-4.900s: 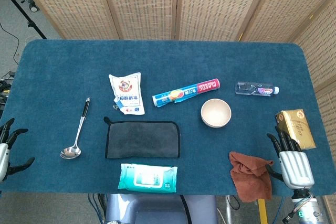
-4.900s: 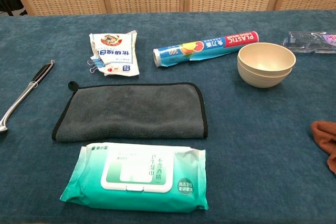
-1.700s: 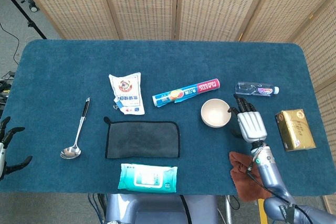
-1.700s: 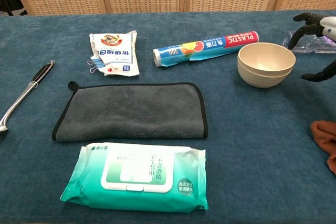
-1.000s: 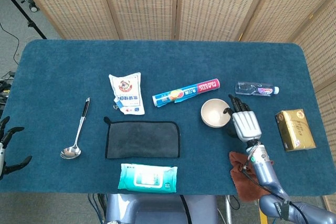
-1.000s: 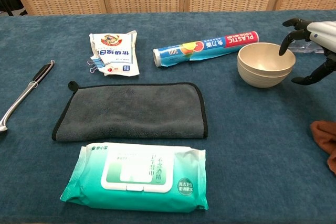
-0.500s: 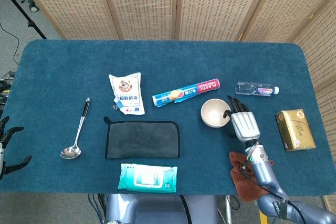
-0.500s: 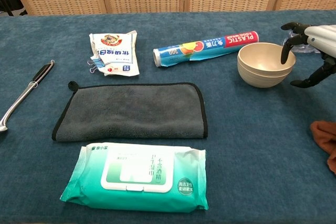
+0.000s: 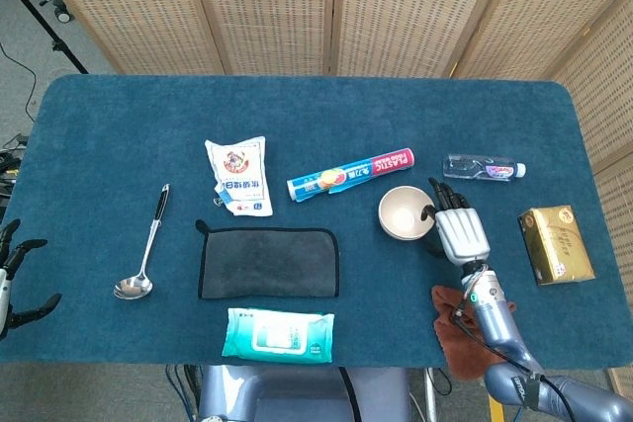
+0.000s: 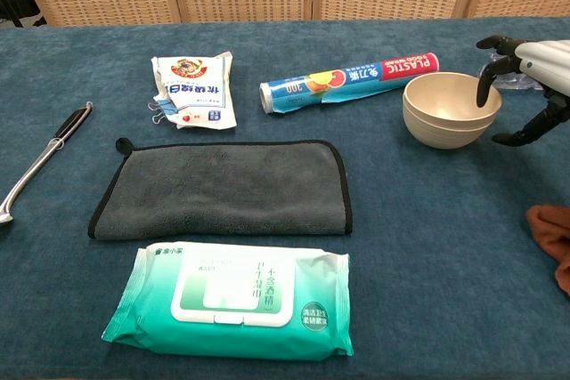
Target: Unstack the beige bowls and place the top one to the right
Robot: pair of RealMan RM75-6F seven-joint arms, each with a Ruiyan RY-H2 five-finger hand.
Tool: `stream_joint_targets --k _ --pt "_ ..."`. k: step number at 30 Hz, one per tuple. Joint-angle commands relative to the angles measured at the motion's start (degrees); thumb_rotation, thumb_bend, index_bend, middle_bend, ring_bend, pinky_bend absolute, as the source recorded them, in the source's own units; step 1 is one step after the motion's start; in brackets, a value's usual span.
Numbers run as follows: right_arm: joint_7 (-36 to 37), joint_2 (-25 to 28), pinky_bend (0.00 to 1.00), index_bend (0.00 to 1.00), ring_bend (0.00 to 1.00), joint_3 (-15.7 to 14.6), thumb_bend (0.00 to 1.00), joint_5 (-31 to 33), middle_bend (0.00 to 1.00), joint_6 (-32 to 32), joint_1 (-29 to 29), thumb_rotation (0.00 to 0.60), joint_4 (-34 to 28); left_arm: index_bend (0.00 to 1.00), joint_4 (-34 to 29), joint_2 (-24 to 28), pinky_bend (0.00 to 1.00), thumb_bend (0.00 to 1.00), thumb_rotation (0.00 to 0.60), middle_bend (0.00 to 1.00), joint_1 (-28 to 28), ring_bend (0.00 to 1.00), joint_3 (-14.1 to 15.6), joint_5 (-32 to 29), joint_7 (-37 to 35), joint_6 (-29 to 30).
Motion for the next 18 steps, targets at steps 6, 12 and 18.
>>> stream_joint_targets --k 6,12,18 --pt "-0.3 -0.2 0.18 0.45 0.0 -0.1 0.26 0.3 0.01 0.2 0.1 0.6 0.2 0.26 0.0 0.0 0.05 0.18 0.6 0.0 0.0 0.0 0.1 0.1 0.1 -0.1" --pt "-0.7 0.0 0.18 0.45 0.0 0.0 0.32 0.5 0.01 0.6 0.2 0.6 -0.1 0.26 0.0 -0.1 0.05 0.18 0.6 0.0 -0.1 0.0 0.2 0.2 0.3 -0.2" --pt "-0.7 0.3 0.18 0.45 0.0 0.0 0.36 0.5 0.01 0.7 0.3 0.6 -0.4 0.26 0.0 -0.1 0.05 0.18 0.6 0.0 -0.1 0.0 0.2 0.3 0.3 -0.3"
